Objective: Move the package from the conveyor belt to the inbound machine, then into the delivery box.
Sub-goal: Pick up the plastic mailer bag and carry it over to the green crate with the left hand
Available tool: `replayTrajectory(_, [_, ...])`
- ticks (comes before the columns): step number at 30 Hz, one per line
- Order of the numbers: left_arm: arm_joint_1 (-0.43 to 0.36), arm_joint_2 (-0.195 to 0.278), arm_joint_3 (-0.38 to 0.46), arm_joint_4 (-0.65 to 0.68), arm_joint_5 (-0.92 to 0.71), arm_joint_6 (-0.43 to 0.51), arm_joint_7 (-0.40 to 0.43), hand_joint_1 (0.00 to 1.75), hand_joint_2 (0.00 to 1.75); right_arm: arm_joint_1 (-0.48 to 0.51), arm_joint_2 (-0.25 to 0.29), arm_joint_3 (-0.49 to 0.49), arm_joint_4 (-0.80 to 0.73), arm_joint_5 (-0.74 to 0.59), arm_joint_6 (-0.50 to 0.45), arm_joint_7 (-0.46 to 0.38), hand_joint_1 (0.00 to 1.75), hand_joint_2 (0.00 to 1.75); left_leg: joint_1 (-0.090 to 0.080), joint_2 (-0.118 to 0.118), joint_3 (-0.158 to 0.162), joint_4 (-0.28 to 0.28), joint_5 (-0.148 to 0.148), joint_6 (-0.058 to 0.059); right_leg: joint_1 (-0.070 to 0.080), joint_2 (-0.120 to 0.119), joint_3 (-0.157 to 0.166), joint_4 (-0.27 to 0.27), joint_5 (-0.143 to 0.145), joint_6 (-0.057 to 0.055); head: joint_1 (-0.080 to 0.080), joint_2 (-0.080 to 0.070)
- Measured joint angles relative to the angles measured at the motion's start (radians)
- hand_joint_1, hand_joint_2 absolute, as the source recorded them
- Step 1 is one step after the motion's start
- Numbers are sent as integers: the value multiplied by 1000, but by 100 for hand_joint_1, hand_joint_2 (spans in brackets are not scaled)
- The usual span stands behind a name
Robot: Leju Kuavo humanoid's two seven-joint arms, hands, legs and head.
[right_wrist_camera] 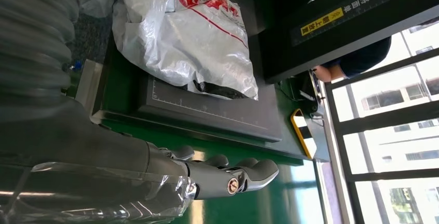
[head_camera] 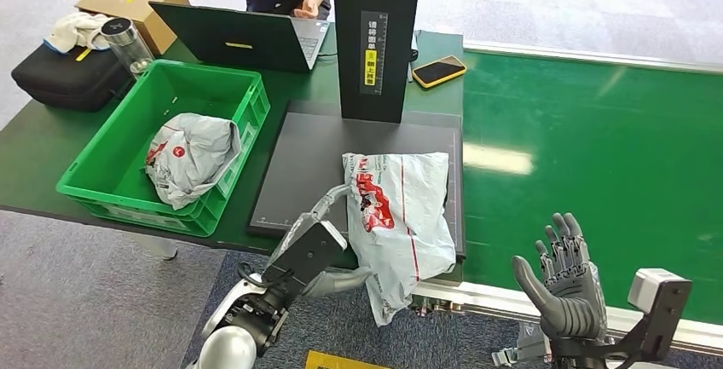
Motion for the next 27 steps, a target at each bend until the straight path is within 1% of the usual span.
replayTrajectory(5, [0, 0, -21, 12, -4, 0, 0, 0, 175, -2, 0, 0, 11, 0, 0, 1, 0, 175, 0, 0, 0, 0, 0, 0, 0, 0, 0, 0, 0, 0, 0, 0])
replayTrajectory(13, [-1, -2, -30, 25, -5, -4, 0, 0, 175, -4, 0, 1, 18, 0, 0, 2, 0, 175, 0, 0, 0, 0, 0, 0, 0, 0, 0, 0, 0, 0, 0, 0])
replayTrajectory(17, [-5, -6, -65, 47, -17, -11, -1, 0, 175, -11, 0, 6, 25, -2, -7, 5, 0, 175, 0, 0, 0, 0, 0, 0, 0, 0, 0, 0, 0, 0, 0, 0])
replayTrajectory(23, [-47, -22, -122, 130, -45, -11, -6, 0, 175, -31, -1, 17, 40, -2, -25, 8, 0, 175, 0, 0, 0, 0, 0, 0, 0, 0, 0, 0, 0, 0, 0, 0])
replayTrajectory(27, [-95, -39, -146, 201, -88, 19, -5, 0, 175, -33, -5, 22, 42, -6, -39, 8, 0, 175, 0, 0, 1, 0, 0, 0, 0, 0, 0, 0, 0, 0, 0, 0])
